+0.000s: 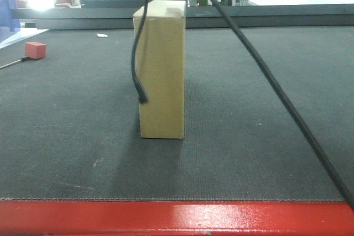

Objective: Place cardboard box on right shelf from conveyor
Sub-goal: 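Lower the right gripper over the tan box and close on it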

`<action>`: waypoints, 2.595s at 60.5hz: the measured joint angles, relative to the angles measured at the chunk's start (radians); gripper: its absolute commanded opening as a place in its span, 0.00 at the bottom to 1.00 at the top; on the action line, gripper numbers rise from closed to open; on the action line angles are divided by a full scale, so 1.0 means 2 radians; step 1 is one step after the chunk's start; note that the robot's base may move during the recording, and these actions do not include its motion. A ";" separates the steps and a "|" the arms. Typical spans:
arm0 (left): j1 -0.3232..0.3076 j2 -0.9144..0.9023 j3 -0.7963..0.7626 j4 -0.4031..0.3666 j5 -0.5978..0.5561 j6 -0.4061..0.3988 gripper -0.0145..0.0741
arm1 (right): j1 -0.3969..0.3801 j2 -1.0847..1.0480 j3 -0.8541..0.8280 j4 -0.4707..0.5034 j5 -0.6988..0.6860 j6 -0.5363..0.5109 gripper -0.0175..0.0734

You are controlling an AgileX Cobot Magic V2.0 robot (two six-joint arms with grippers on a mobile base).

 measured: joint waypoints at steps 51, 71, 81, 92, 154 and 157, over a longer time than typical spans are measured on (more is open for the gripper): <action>0.000 0.000 0.000 0.000 0.000 0.000 0.03 | -0.022 0.001 0.032 0.005 0.000 0.016 0.84; 0.000 0.000 0.000 0.000 0.000 0.000 0.03 | -0.025 0.001 0.032 0.016 0.000 0.026 0.84; 0.000 0.000 0.000 0.000 0.000 0.000 0.03 | -0.026 0.001 0.032 0.016 0.000 0.040 0.84; 0.000 0.000 0.000 0.000 0.000 0.000 0.03 | -0.026 0.001 0.032 0.016 0.000 0.047 0.84; 0.000 0.000 0.000 0.000 0.000 0.000 0.03 | -0.025 0.003 0.063 0.022 -0.015 0.048 0.84; 0.000 0.000 0.000 0.000 0.000 0.000 0.03 | -0.025 0.003 0.068 0.023 -0.016 0.048 0.84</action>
